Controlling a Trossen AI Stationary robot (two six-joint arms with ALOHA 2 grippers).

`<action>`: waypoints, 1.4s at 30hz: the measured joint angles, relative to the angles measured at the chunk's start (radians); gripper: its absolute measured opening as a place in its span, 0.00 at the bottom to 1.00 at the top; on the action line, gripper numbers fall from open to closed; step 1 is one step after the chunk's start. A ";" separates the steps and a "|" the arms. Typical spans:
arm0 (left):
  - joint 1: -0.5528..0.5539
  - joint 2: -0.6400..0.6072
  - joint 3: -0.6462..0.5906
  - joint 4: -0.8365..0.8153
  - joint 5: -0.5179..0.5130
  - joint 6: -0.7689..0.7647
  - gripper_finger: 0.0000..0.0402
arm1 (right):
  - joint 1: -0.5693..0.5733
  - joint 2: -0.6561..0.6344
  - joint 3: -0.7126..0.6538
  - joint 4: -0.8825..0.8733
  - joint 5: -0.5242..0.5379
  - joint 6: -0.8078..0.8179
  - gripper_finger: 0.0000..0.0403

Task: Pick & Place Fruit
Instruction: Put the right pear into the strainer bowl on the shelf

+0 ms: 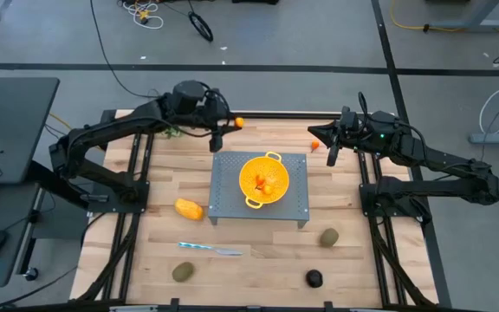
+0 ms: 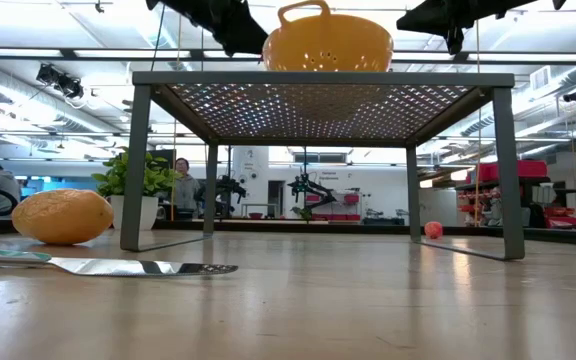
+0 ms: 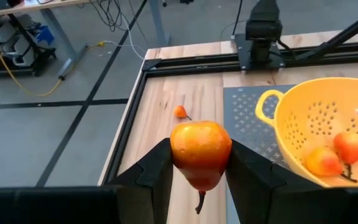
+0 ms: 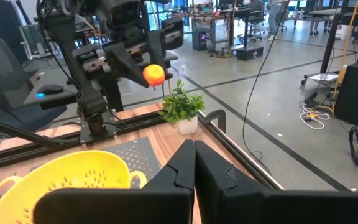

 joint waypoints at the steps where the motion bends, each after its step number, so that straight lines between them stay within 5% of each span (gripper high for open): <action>1: -0.004 0.000 0.000 0.000 -0.002 -0.001 0.34 | 0.000 0.000 0.000 0.000 0.000 0.000 0.01; 25: -0.330 0.001 0.000 0.131 -0.150 -0.210 0.34 | 0.000 0.000 0.000 -0.001 0.000 0.000 0.01; 42: -0.359 0.022 -0.021 0.126 -0.165 -0.224 0.34 | 0.000 0.000 0.000 -0.008 -0.004 0.000 0.01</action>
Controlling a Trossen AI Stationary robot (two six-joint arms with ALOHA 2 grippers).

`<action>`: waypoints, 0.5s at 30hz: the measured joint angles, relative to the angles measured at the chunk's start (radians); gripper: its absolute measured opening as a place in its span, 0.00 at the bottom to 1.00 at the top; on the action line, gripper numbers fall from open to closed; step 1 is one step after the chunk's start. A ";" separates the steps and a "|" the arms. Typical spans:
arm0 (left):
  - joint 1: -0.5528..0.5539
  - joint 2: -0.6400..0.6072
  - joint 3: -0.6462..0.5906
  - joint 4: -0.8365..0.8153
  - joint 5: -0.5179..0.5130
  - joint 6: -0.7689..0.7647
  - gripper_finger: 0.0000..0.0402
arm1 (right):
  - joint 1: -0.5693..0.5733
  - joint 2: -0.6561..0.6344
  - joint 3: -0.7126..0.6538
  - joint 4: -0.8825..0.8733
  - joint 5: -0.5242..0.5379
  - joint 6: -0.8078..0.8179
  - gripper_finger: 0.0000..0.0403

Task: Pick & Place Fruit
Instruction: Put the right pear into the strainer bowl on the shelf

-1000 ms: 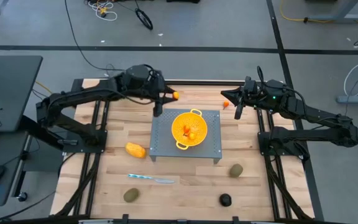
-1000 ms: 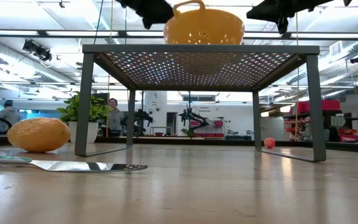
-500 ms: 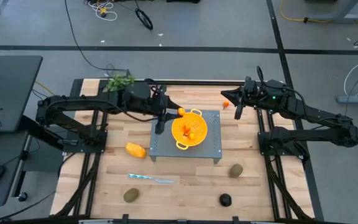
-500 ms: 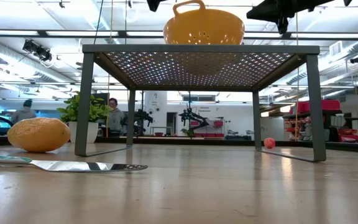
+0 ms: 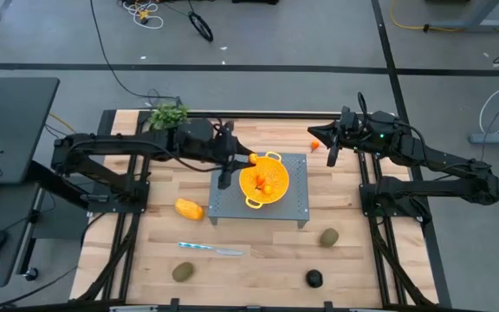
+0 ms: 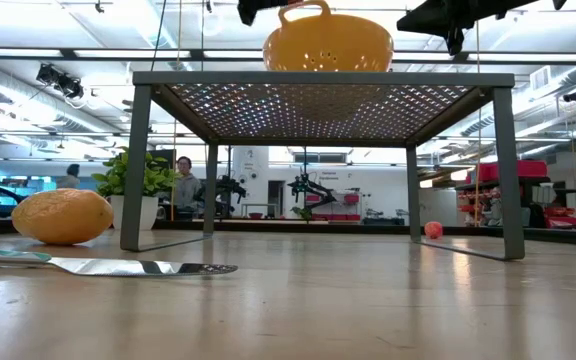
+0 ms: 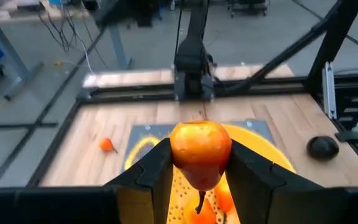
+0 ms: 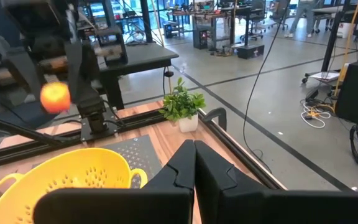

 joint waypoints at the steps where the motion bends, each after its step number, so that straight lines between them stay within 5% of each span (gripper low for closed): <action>1: 0.000 0.006 -0.004 -0.018 0.010 -0.012 0.34 | 0.000 0.000 0.000 0.000 0.000 0.000 0.01; 15: -0.023 0.110 -0.001 0.058 0.053 -0.077 0.34 | 0.002 0.000 0.000 -0.018 -0.008 0.000 0.01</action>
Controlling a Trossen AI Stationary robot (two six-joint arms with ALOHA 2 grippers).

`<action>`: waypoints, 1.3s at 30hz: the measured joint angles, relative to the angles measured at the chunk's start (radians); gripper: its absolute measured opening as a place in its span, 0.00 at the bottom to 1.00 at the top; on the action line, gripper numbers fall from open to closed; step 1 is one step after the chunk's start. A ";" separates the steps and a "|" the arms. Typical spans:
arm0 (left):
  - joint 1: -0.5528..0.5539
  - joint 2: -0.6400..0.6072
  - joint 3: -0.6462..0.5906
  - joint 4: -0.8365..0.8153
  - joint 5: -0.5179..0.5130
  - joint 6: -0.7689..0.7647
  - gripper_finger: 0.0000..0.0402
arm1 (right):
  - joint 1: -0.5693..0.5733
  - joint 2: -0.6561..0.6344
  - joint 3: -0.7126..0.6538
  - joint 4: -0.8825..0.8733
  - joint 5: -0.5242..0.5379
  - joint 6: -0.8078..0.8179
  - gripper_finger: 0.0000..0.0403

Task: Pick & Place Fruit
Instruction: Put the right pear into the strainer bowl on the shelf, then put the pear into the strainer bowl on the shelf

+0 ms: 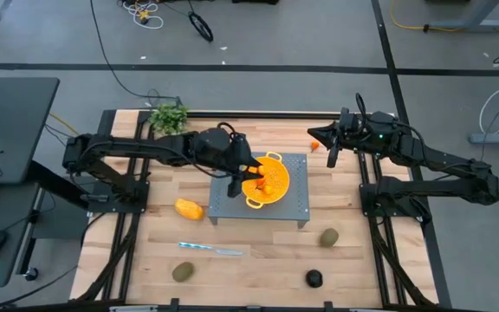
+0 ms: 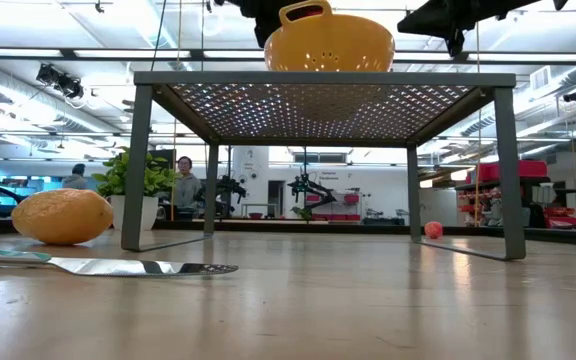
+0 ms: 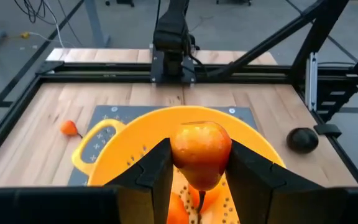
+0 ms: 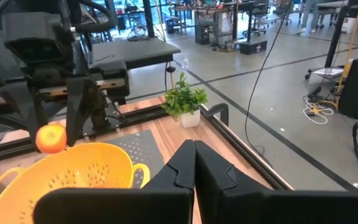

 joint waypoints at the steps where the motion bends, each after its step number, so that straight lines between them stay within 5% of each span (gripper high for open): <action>1: 0.000 0.000 0.000 0.001 -0.004 -0.001 0.34 | 0.000 0.000 0.000 -0.001 0.000 0.000 0.01; 20: -0.001 0.000 0.000 -0.010 -0.006 -0.001 0.35 | 0.000 0.000 0.000 -0.001 0.000 0.000 0.01; 32: -0.001 -0.001 0.000 -0.030 -0.012 -0.008 0.63 | 0.000 0.000 0.000 -0.001 0.001 0.000 0.01; 39: -0.001 -0.005 0.000 -0.044 -0.012 -0.010 0.66 | 0.000 0.000 0.000 -0.004 0.001 0.000 0.01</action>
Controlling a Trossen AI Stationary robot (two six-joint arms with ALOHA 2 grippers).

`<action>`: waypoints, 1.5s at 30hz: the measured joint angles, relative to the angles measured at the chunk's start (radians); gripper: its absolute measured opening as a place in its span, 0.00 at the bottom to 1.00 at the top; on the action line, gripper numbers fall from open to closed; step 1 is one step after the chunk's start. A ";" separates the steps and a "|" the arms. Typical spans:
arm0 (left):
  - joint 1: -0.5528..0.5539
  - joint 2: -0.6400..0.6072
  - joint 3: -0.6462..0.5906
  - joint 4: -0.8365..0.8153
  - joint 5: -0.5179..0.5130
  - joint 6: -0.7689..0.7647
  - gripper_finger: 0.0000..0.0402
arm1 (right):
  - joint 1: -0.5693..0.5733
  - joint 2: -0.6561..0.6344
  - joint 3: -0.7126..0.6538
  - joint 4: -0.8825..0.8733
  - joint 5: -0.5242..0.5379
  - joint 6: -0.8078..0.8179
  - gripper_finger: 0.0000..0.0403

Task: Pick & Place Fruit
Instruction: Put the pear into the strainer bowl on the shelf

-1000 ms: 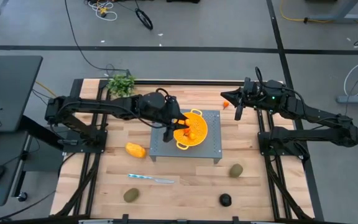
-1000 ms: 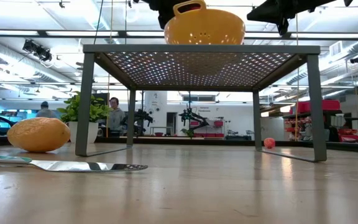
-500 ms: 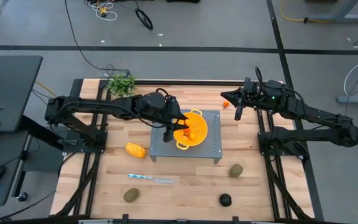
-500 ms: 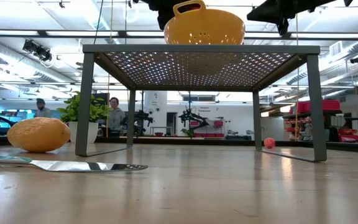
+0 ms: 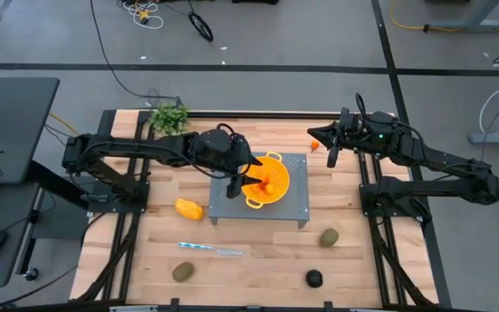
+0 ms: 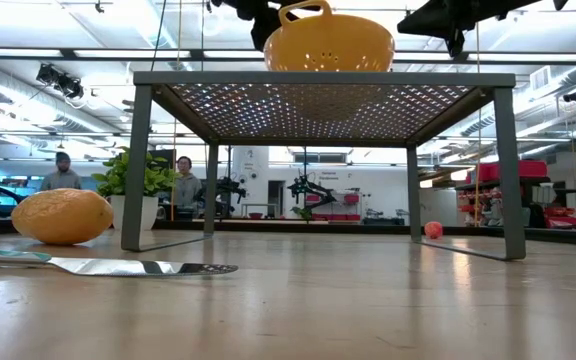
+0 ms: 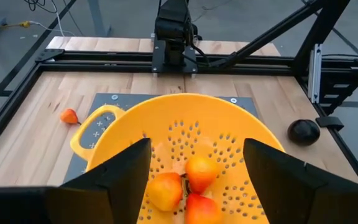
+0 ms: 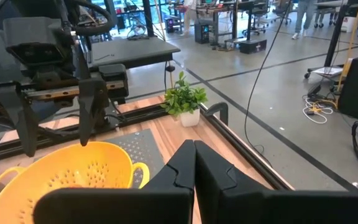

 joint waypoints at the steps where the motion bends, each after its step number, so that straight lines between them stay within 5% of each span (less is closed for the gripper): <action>1: 0.000 -0.004 0.000 -0.003 0.000 -0.003 0.65 | 0.000 0.000 0.000 0.000 0.000 0.000 0.01; 36: 0.205 -0.239 0.001 -0.153 0.084 0.117 0.03 | 0.000 0.000 0.000 -0.009 0.000 0.000 0.01; 45: 0.263 -0.290 0.001 -0.212 0.089 0.156 0.03 | 0.000 0.000 0.000 -0.029 0.000 0.000 0.01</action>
